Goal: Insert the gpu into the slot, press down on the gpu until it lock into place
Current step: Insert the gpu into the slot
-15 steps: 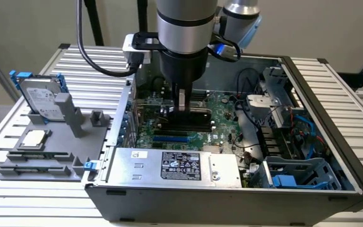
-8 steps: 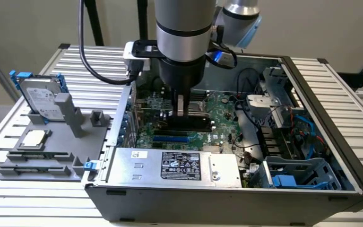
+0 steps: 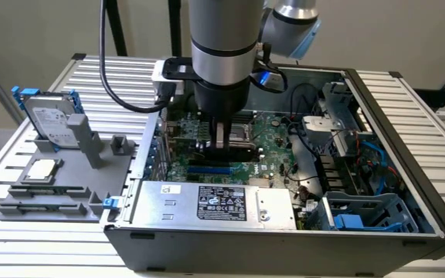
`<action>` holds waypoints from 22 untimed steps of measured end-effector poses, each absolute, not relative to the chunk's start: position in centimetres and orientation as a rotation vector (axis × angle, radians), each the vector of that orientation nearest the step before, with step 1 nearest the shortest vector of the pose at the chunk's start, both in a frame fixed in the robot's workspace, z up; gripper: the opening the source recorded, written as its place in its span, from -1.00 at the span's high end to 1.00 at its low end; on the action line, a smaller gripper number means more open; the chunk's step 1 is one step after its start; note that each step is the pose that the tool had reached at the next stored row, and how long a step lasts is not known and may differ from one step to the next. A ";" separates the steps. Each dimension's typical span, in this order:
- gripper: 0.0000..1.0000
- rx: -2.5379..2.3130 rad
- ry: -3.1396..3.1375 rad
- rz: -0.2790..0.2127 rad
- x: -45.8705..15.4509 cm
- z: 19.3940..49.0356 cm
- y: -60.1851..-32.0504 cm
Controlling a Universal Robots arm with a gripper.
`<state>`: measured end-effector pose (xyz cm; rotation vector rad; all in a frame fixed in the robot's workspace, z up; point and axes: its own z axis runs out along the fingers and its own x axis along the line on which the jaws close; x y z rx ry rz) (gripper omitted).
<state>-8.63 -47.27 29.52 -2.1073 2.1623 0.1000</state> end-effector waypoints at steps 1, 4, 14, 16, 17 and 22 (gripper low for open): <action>0.47 -2.107 2.162 0.100 -8.6 29.4 -47.3; 0.47 -2.108 2.163 0.100 -8.6 29.3 -47.3; 0.47 -2.101 2.169 0.101 -8.6 29.3 -47.2; 0.47 -2.101 2.171 0.102 -8.6 29.3 -47.2; 0.47 -2.101 2.171 0.103 -8.6 29.2 -47.2; 0.47 -2.102 2.173 0.106 -8.6 29.1 -47.1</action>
